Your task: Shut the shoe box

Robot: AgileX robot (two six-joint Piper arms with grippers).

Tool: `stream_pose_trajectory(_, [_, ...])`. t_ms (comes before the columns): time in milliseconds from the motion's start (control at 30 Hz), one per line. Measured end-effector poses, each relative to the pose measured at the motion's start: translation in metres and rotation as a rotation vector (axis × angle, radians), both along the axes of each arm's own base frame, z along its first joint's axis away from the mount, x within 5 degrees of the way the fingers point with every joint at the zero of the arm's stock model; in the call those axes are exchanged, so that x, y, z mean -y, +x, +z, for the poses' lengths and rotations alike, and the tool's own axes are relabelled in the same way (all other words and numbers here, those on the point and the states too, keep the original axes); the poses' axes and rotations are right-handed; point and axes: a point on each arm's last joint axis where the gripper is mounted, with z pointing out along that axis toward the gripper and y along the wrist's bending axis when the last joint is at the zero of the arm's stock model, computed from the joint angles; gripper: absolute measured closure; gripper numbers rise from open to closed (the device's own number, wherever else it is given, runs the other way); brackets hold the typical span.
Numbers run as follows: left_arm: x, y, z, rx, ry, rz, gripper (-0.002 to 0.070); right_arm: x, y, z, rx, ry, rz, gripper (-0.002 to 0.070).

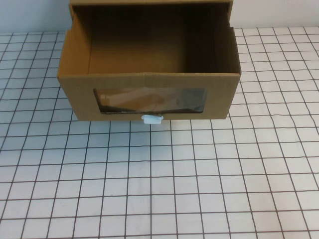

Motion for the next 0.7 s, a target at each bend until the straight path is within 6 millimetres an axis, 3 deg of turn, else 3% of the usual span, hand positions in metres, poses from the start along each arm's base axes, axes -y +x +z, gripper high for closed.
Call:
stream_pose_trajectory(167, [-0.005, -0.015, 0.035, 0.414, -0.083, 0.030, 0.0677, 0.003, -0.014, 0.023, 0.299, -0.003, -0.035, 0.0689])
stream_pose_trajectory(367, [-0.012, -0.038, 0.057, 0.772, -0.151, 0.057, 0.0677, 0.004, -0.029, 0.038, 0.530, -0.004, -0.062, 0.0690])
stream_pose_trajectory(700, [-0.014, -0.044, 0.061, 0.852, -0.172, 0.064, 0.0677, 0.005, -0.035, 0.042, 0.606, -0.004, -0.071, 0.0690])
